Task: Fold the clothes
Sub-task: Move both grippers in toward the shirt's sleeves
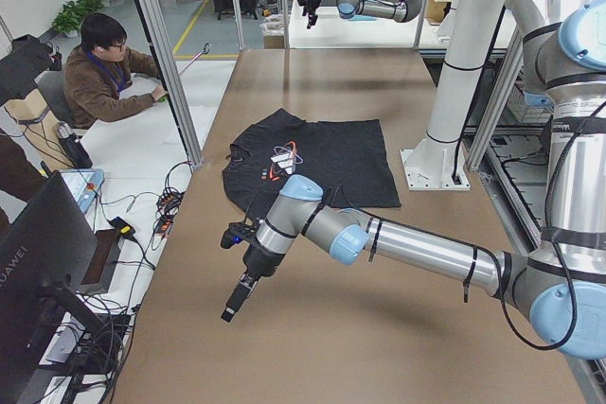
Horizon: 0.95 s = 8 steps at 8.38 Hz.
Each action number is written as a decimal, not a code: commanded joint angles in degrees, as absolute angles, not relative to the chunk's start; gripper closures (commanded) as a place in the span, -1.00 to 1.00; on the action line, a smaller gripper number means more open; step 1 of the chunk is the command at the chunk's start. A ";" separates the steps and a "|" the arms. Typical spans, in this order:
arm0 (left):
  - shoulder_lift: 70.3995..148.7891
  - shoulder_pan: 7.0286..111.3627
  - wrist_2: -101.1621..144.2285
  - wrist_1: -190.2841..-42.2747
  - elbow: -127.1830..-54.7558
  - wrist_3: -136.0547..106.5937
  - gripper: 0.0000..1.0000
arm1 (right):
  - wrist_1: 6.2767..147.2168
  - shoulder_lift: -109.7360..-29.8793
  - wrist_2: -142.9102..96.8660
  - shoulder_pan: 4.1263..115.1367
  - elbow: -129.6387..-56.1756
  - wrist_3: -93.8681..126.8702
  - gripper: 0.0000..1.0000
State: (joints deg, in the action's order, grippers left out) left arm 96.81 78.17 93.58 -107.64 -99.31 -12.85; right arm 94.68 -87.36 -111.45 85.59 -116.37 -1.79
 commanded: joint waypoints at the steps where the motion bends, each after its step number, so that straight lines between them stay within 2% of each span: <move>1: 96.94 77.96 101.66 -110.11 -99.41 -16.67 -1.00 | 94.75 -85.88 -111.36 84.30 -116.10 -1.41 -0.89; 5: 100.19 72.53 113.46 -120.73 -97.12 -35.72 -1.00 | 93.53 -79.47 -112.49 81.49 -111.11 -1.06 -0.89; 8: 104.66 66.29 113.12 -132.32 -88.98 -48.05 -1.00 | 76.80 -78.58 -115.05 79.81 -98.40 1.30 -0.89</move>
State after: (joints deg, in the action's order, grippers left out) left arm 101.98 69.97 113.24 -124.88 -94.37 -41.42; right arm 87.55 -79.28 -113.94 81.13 -106.65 -0.90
